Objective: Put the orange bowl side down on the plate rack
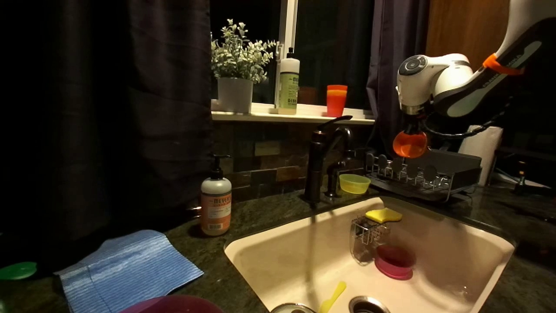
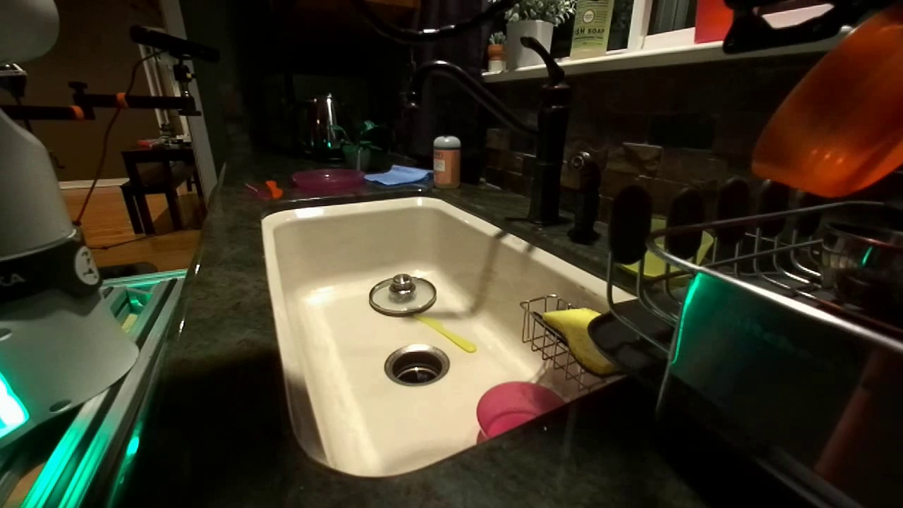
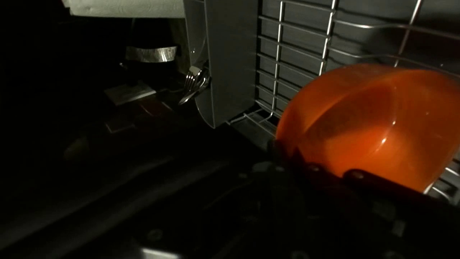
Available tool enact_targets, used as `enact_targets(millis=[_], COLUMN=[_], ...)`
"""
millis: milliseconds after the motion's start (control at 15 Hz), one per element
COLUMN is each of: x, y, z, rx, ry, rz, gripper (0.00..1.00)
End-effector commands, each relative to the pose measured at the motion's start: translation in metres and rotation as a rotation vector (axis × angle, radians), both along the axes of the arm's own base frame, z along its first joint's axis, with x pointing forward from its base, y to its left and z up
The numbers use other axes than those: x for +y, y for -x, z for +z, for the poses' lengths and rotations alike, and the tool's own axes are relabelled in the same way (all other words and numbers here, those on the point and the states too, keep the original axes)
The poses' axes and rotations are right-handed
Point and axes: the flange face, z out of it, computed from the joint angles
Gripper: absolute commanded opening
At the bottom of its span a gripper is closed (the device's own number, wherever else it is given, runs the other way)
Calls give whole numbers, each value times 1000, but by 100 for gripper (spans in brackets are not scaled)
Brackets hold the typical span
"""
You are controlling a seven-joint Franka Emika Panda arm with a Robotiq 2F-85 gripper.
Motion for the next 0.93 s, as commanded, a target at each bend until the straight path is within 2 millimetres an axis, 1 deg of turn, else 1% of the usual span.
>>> enact_targets(millis=[0,133,333,867], x=[30,41,52,72], y=[16,18,19,18], z=[-15,-22,-30,-57], rx=[16,15,13,2], ry=[107,154,222,407], rz=[48,72,100,172], gripper=[1,1,1,1])
